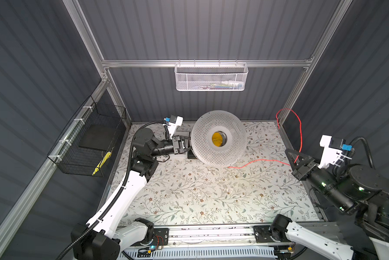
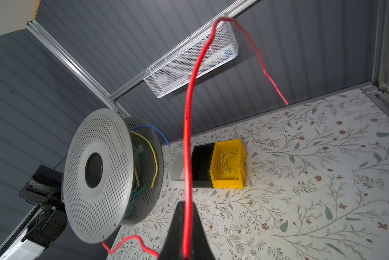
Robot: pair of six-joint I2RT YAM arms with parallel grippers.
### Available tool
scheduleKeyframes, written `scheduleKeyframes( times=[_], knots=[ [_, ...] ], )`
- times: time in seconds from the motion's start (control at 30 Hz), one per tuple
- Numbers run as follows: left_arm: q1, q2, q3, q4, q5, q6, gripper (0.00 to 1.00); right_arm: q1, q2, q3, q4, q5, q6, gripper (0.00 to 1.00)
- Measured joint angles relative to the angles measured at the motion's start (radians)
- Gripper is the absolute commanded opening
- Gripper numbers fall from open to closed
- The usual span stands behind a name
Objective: Wrap the cables
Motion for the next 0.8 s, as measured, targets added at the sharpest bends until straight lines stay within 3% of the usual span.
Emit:
scheduleKeyframes(
  times=[0.1, 0.27, 0.43, 0.6, 0.8],
  knots=[
    [-0.020, -0.035, 0.019, -0.138, 0.044, 0.114, 0.00, -0.083, 0.120, 0.085, 0.000, -0.126, -0.035, 0.00],
    [-0.029, -0.091, 0.053, -0.376, 0.063, 0.296, 0.00, -0.346, 0.264, 0.101, 0.036, -0.473, -0.026, 0.00],
    [-0.029, -0.122, 0.062, -0.522, 0.039, 0.411, 0.00, -0.420, 0.382, 0.137, 0.048, -0.705, -0.024, 0.00],
    [-0.029, -0.134, 0.066, -0.619, -0.046, 0.492, 0.00, -0.448, 0.470, 0.159, 0.099, -0.847, -0.006, 0.00],
    [-0.032, -0.149, 0.078, -0.628, -0.163, 0.495, 0.00, -0.479, 0.401, 0.058, 0.131, -0.849, 0.005, 0.00]
  ],
)
